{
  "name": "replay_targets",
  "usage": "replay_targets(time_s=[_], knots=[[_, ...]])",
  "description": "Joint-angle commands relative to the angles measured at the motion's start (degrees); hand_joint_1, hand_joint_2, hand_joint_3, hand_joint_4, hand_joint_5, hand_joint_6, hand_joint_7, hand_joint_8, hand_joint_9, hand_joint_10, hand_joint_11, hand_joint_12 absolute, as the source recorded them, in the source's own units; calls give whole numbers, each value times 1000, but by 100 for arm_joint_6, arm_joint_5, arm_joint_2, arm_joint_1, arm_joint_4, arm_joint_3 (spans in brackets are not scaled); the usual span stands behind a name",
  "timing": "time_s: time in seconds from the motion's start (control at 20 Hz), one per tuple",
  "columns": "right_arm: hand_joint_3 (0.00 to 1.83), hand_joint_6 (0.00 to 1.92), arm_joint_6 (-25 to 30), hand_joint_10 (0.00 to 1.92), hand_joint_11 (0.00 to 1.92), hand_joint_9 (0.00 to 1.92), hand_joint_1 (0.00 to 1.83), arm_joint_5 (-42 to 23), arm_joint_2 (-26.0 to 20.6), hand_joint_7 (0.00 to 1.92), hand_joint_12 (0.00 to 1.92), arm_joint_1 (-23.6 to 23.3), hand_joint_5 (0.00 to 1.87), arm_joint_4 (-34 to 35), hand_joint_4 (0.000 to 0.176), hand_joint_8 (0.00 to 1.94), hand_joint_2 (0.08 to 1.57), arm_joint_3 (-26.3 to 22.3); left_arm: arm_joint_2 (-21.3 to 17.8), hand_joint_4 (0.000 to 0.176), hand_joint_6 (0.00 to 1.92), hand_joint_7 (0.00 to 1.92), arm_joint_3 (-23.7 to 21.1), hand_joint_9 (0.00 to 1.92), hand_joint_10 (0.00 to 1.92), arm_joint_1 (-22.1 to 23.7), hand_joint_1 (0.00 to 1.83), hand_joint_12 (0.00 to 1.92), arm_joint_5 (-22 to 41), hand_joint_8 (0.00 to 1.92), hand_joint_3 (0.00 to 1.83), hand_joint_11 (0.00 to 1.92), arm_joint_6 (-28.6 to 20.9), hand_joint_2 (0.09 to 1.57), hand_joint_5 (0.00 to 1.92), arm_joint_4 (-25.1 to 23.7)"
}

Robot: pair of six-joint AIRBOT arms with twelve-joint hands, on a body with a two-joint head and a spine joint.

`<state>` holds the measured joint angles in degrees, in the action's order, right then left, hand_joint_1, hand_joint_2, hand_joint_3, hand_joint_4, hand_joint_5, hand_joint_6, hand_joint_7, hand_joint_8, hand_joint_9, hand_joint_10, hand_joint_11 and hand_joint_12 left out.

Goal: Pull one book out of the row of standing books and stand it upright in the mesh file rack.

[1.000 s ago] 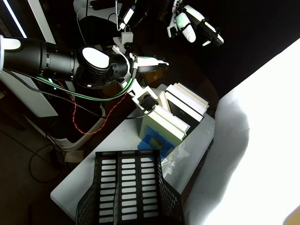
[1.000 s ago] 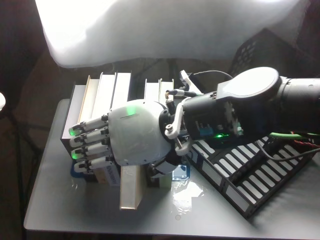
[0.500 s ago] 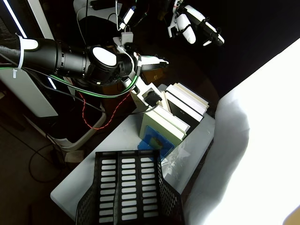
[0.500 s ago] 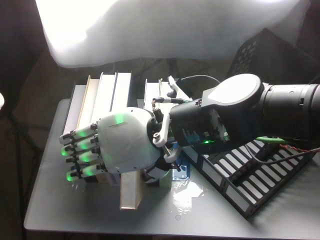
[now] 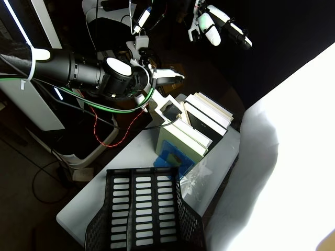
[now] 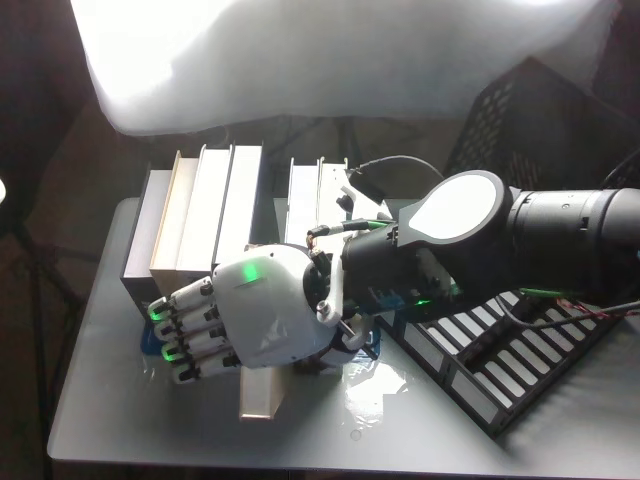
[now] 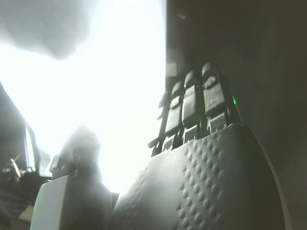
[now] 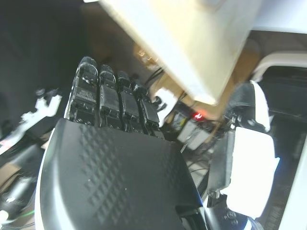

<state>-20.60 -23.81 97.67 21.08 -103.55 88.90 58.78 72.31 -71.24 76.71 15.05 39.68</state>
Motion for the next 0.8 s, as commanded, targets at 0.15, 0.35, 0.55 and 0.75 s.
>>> replay_targets(time_s=[0.15, 0.35, 0.55, 0.75], knots=[[0, 0, -29, 0, 0, 0, 897, 75, 118, 0, 16, 12, 0, 75, 0, 0, 907, 182, 3, 0, 0, 0, 60, 0, 0, -18, 285, 0, 736, 0, 3, 0, -34, 1381, 6, 79], [0, 0, -29, 0, 0, 0, 888, 132, 226, 0, 43, 80, 0, -54, 0, 0, 891, 350, -10, 0, 2, 0, 57, 0, 0, -25, 270, 0, 758, 0, 0, 0, -34, 1374, 10, 79], [7, 0, -29, 0, 0, 0, 882, 204, 319, 0, 0, 158, 0, -123, 0, 0, 920, 469, -8, 0, 5, 0, 57, 0, 0, -27, 279, 0, 767, 0, 0, 0, -34, 1367, 21, 79], [9, 37, -29, 92, 0, 350, 1089, 220, 426, 388, 861, 231, 263, -323, 0, 52, 1005, 636, -26, 0, 4, 0, 50, 0, 0, -27, 263, 0, 796, 0, 0, 0, -34, 1361, 20, 73]])
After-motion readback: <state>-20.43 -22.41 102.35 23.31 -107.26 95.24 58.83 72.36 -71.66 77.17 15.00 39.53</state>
